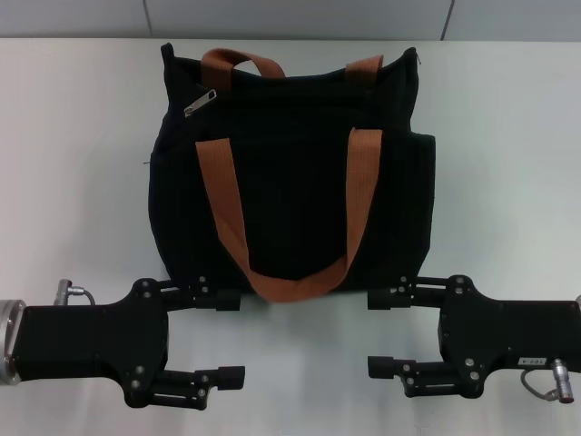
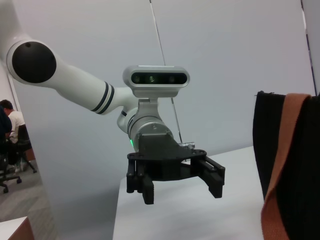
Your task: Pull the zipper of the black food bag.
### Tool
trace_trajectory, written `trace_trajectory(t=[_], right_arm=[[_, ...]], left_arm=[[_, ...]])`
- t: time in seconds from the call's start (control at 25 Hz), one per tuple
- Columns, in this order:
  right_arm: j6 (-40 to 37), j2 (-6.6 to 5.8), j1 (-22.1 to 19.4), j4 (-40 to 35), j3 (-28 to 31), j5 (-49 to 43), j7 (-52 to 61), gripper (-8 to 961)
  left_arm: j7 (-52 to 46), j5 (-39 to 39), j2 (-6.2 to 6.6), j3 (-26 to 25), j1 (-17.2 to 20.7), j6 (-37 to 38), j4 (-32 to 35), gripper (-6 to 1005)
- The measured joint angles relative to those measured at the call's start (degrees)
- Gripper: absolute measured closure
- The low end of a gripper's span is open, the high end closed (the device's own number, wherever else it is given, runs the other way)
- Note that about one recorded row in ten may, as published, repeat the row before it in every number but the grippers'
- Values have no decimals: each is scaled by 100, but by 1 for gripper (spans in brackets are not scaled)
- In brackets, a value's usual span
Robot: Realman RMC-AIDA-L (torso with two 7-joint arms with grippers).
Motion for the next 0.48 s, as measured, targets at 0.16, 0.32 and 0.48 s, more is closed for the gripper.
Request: trace_trajectory(t=[0.16,0.32,0.48], right_arm=[[0,0,12,13,-13,-1,-3,230],[0,0,16,16,-15,-2,-3,230],[3,0,30,17,-15,-2,-3,230]], left_arm=[[0,1,-2,0,-6,0,0,188],[0,1,-4,0,-7,0,0,190],[0,1,-5,0,-10,0,0,192]])
